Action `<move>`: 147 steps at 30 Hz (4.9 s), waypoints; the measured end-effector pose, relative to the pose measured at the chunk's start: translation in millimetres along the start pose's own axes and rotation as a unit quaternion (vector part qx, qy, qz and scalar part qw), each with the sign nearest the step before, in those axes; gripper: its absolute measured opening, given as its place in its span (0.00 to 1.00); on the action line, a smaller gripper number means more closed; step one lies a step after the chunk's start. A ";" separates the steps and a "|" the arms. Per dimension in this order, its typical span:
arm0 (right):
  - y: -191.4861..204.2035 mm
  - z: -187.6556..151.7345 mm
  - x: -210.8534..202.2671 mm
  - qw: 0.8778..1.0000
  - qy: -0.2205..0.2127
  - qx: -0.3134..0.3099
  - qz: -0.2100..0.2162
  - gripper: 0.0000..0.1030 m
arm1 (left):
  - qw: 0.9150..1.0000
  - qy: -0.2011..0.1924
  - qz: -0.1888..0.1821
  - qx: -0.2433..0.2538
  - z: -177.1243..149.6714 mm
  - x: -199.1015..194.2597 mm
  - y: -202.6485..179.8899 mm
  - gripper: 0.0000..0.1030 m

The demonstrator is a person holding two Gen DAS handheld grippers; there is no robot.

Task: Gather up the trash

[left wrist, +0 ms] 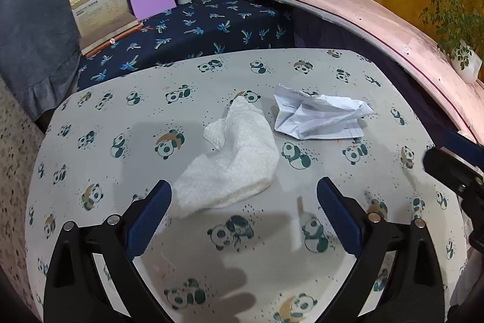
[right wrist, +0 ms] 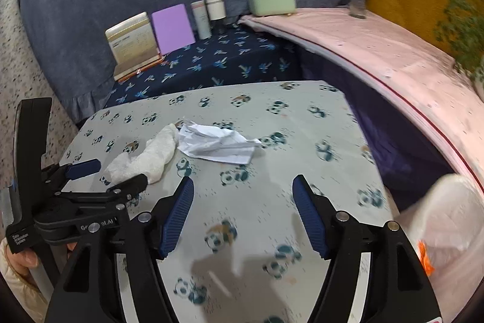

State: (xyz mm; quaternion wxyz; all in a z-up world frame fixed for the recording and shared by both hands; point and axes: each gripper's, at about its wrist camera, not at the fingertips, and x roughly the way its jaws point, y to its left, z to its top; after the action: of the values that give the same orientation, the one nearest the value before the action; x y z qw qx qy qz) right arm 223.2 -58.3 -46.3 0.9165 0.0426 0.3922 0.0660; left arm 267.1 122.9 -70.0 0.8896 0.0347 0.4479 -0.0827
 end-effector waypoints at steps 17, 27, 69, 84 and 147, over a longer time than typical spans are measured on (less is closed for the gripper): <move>36.5 36.8 128.8 0.995 0.078 -0.057 0.039 0.57 | 0.999 0.034 -0.010 -0.026 12.8 55.3 18.6 0.52; 39.8 28.2 127.2 0.994 0.077 -0.028 0.068 0.28 | 0.999 0.020 -0.021 -0.038 9.2 48.5 18.9 0.12; -169.0 -110.0 -176.7 0.973 -0.045 0.188 -0.122 0.28 | 0.970 0.004 -0.173 0.170 -55.6 -102.4 -271.2 0.10; -221.0 -129.9 -201.0 0.960 -0.060 0.228 -0.150 0.28 | 0.956 0.010 -0.199 0.214 -46.5 -96.2 -340.1 0.11; -189.1 -134.1 -217.9 0.964 -0.061 0.188 -0.176 0.83 | 0.982 -0.037 -0.116 0.142 -61.9 -120.9 -276.5 0.92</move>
State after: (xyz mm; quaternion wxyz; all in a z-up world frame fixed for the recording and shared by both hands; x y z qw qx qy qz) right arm -6.3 -275.2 -7.8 0.9115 0.1483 0.3418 -0.1741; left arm 98.1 -126.8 -6.5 0.8758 0.1055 0.3994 -0.2497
